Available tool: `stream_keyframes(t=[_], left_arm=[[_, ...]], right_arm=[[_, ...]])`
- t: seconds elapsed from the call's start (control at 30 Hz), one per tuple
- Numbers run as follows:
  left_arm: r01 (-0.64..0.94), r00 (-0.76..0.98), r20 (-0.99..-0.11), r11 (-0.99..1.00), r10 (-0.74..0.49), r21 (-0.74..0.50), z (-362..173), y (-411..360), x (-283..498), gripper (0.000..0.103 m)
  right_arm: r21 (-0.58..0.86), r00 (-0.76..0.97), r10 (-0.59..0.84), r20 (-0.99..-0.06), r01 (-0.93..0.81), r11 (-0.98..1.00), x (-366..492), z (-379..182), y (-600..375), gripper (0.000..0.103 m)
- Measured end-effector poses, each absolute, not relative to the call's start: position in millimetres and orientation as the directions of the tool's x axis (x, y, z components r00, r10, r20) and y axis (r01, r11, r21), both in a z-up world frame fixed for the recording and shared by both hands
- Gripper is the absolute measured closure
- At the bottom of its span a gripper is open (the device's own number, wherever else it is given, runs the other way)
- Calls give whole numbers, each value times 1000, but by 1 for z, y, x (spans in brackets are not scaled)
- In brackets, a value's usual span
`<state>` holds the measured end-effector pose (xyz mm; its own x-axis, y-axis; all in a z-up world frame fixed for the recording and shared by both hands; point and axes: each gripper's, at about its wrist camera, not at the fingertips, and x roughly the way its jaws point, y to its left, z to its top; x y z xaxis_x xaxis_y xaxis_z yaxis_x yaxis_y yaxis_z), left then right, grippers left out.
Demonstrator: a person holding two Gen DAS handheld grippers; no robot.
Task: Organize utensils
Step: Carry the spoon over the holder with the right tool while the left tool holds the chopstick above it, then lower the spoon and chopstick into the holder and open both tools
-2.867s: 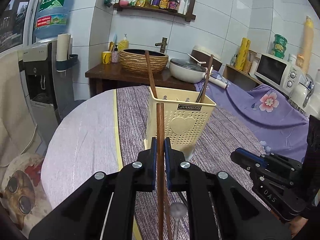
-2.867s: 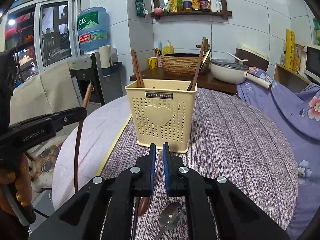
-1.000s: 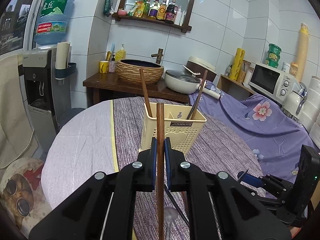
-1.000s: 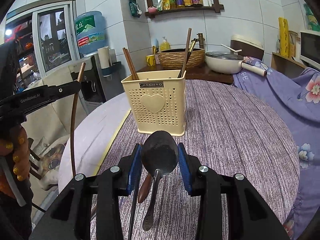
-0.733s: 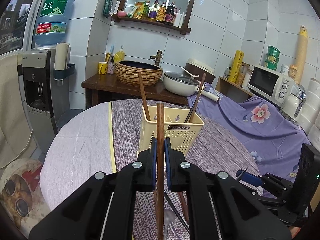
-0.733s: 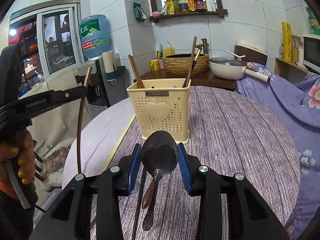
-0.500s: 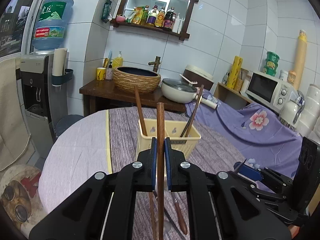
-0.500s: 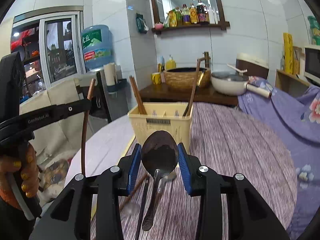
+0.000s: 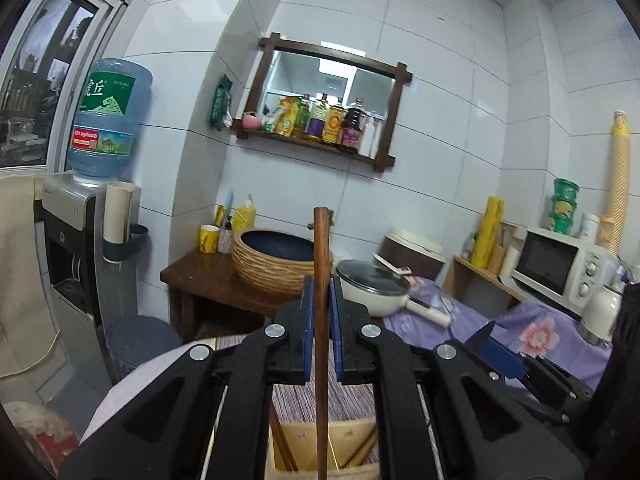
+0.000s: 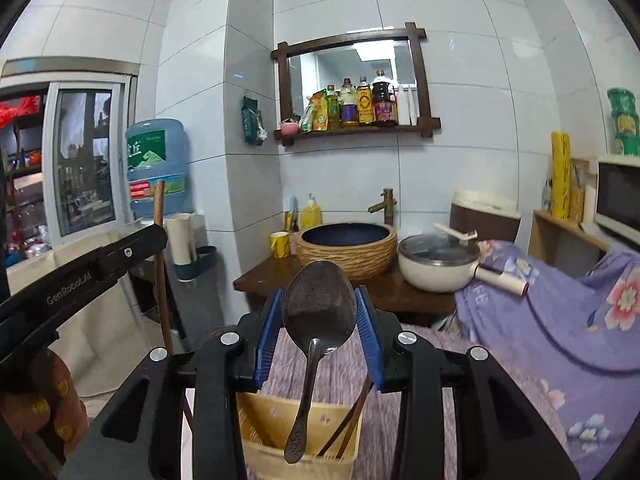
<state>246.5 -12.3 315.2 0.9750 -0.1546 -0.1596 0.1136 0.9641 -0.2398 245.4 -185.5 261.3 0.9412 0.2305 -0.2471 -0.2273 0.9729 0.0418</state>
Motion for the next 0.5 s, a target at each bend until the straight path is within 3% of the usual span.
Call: stream_keyframes(t=[0.3, 0.5], left_arm=[[26, 995, -90, 964, -52, -264, 291, -1, 283, 95], [53, 987, -136, 969, -88, -240, 251, -7, 280, 95]], right_arm=[[-29, 949, 156, -276, -170, 985, 279, 217, -171, 67], [-54, 939, 160, -305, -184, 981, 275, 186, -169, 67]])
